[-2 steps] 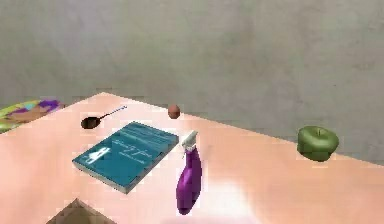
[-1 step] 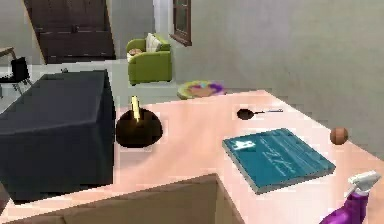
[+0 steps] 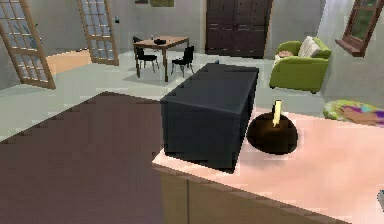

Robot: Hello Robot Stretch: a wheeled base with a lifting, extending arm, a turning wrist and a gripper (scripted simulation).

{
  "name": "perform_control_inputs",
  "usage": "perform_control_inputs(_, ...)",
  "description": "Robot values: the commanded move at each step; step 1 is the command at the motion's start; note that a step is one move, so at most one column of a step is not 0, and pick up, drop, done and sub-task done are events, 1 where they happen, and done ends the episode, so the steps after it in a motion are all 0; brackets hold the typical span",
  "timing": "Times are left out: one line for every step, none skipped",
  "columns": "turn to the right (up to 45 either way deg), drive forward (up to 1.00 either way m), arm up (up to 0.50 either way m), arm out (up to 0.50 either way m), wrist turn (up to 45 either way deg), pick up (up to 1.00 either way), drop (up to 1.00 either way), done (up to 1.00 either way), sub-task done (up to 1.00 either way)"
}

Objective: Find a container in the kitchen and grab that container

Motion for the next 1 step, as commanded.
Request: perform_control_inputs(0.0,0.0,0.5,0.0,0.0,0.0,0.0,0.0,0.0)
